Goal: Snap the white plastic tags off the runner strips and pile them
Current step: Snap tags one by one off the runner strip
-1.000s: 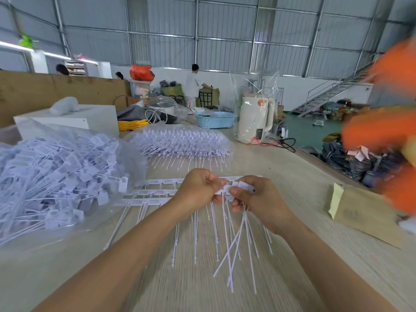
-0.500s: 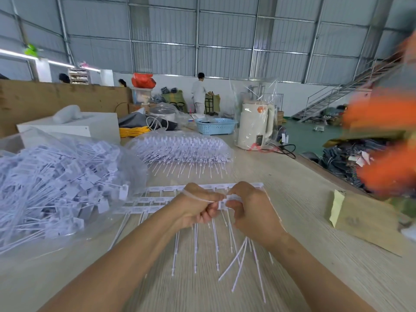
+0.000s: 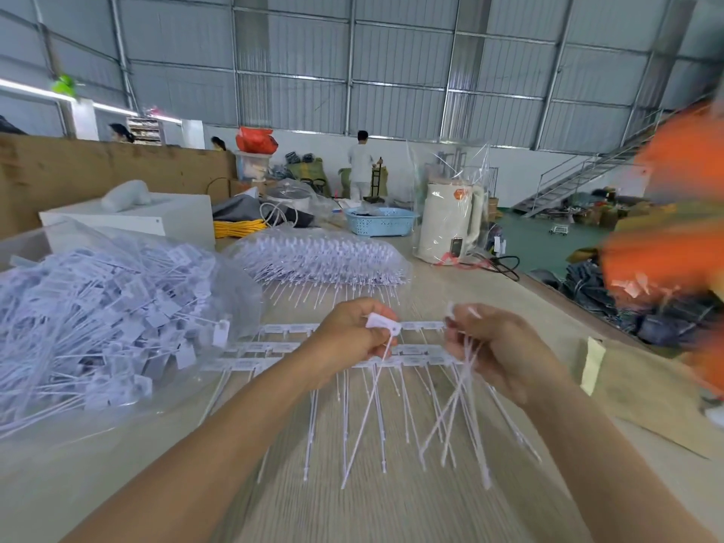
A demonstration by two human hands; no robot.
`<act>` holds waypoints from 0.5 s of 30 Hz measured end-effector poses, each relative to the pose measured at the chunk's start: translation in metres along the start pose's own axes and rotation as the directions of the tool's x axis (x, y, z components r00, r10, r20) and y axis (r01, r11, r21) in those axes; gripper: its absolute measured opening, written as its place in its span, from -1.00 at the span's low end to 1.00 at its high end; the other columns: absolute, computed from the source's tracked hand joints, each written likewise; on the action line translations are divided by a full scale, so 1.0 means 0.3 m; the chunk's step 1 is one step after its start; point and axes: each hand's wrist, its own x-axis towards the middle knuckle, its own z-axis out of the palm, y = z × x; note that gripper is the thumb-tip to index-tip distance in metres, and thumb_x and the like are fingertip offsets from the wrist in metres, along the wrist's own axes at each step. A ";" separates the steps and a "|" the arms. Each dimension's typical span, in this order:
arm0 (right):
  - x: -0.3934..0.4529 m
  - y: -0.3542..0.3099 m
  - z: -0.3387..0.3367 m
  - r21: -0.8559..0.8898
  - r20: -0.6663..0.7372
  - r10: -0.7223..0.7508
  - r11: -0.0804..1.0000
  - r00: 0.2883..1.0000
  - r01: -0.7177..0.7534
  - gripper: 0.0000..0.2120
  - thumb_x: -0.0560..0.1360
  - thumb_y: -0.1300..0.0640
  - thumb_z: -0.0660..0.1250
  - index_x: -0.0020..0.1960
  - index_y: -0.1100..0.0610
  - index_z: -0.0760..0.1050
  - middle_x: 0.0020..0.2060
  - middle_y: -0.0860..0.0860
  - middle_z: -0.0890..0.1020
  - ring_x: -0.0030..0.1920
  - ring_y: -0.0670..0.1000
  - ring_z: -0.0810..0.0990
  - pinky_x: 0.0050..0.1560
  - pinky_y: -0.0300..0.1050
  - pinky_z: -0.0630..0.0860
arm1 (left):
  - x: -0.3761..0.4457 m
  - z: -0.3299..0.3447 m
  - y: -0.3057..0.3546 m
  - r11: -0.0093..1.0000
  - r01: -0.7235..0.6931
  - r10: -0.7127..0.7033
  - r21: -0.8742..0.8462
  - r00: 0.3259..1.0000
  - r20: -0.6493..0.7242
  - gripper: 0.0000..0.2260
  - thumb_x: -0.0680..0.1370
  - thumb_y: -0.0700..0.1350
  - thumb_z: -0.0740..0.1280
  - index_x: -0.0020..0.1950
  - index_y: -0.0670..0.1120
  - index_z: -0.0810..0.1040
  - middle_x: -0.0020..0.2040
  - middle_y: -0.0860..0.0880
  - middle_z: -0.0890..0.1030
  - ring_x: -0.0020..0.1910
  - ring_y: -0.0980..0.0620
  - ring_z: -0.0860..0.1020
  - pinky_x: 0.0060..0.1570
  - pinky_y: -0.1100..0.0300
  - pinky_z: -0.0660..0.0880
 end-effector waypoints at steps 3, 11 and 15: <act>-0.014 0.040 0.050 -0.210 0.097 -0.019 0.977 0.995 0.039 -0.90 0.50 0.25 0.33 -0.10 0.31 0.54 -0.27 0.13 0.62 -0.23 0.02 0.65 -0.28 -0.12 0.62 | -0.006 0.020 0.003 0.990 -0.104 0.108 0.098 0.993 -0.039 -0.80 0.53 -0.37 0.28 -0.08 -0.06 0.54 -0.22 -0.05 0.61 -0.43 0.17 0.56 -0.31 0.32 0.52; -0.022 0.096 0.096 -0.371 0.055 -0.205 0.905 0.977 0.210 -0.88 0.52 0.24 0.32 -0.10 0.31 0.53 -0.19 0.30 0.59 -0.21 0.18 0.61 -0.15 0.08 0.57 | -0.014 0.078 -0.005 0.985 -0.156 0.160 0.080 0.986 -0.047 -0.72 0.52 -0.32 0.32 0.13 -0.06 0.34 -0.21 -0.12 0.66 -0.34 0.02 0.63 -0.23 0.15 0.58; -0.014 0.097 0.092 -0.372 0.033 -0.265 0.892 0.964 0.258 -0.93 0.50 0.29 0.34 -0.15 0.28 0.52 -0.24 0.22 0.58 -0.25 0.12 0.58 -0.20 0.01 0.58 | -0.018 0.096 0.004 0.988 -0.110 0.093 -0.107 0.983 -0.157 -0.55 0.48 -0.41 0.32 0.22 -0.06 0.23 -0.09 -0.19 0.59 -0.32 -0.04 0.65 -0.30 0.20 0.61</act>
